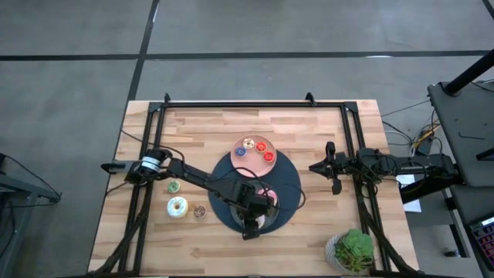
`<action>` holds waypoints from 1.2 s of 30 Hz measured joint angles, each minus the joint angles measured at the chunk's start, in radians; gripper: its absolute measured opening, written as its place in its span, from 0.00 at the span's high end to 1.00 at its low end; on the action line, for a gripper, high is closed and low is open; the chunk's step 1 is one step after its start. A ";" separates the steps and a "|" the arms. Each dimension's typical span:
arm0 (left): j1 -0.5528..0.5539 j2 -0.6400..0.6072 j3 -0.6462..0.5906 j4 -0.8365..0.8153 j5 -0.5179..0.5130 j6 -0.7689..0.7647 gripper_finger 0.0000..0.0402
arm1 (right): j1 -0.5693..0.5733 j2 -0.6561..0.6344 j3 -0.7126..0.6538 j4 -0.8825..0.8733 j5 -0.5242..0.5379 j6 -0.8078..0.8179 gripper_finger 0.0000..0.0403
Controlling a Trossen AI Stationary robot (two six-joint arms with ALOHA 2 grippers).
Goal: Pick & Place donuts
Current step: Put the small green donut on the pink plate
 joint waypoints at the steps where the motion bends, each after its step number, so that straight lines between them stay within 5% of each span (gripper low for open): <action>1: 0.000 0.000 0.000 0.000 0.002 0.000 0.53 | 0.000 0.000 0.000 0.000 0.000 0.000 0.93; 15: 0.000 -0.005 0.049 -0.038 0.005 0.013 0.53 | 0.000 0.000 0.000 0.000 0.000 0.000 0.93; 29: 0.000 -0.009 0.224 -0.259 -0.004 0.112 0.53 | 0.000 0.000 0.000 0.000 0.000 0.000 0.93; 36: -0.001 -0.010 0.312 -0.387 -0.092 0.167 0.53 | 0.000 0.000 0.000 0.000 0.000 0.000 0.93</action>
